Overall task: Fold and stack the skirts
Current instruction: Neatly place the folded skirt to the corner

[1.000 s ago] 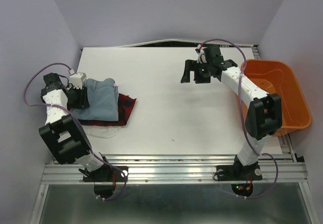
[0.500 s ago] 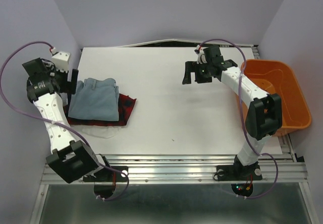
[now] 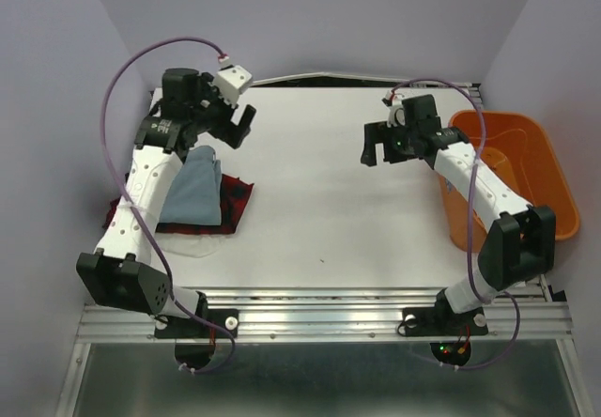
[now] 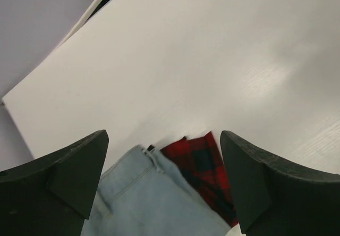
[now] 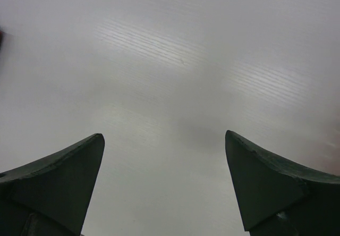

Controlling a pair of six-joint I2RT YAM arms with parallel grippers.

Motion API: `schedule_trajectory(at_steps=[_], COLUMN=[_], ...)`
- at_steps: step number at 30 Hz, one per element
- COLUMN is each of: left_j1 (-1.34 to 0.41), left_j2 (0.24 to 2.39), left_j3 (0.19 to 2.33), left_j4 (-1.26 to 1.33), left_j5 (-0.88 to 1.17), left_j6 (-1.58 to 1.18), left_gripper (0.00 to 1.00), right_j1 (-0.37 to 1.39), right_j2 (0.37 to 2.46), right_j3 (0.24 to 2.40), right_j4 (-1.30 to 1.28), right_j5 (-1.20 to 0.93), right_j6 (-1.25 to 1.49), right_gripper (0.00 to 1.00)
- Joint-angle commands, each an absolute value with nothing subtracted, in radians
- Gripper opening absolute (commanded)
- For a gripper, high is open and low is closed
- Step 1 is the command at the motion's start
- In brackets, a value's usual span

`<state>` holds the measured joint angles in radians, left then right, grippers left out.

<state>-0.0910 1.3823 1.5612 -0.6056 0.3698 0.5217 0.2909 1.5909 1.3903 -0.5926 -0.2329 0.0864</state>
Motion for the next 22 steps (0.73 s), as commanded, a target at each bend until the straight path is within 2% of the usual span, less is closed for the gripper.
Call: schedule_trajectory(at_steps=[1,6,12,22], left_j1=[-0.271,-0.428,-0.449,-0.454], left_j2=[1.440,1.584,1.640,1.617], left_j3=[1.520,1.453,1.300,1.210], left_j4=[-0.441,-0.330,-0.198,-0.137], left_j5=[0.341,0.267,0.301,0.246], left_j6=[0.376,0.298,0.253,0.216], left_gripper=[0.99,0.99,0.99,0.99], right_j1=[0.264,0.264,0.264,0.264], right_j2=[1.502,1.442,1.433,1.437], right_j3=[1.261,1.097,1.003,0.953], right_j4=[-0.508,-0.446,-0.416,-0.382], right_j5=[-0.181,-0.215,-0.250,-0.299], right_j6=[0.049,0.012,0.011,0.012], right_gripper=[1.00,1.00,1.00,1.00])
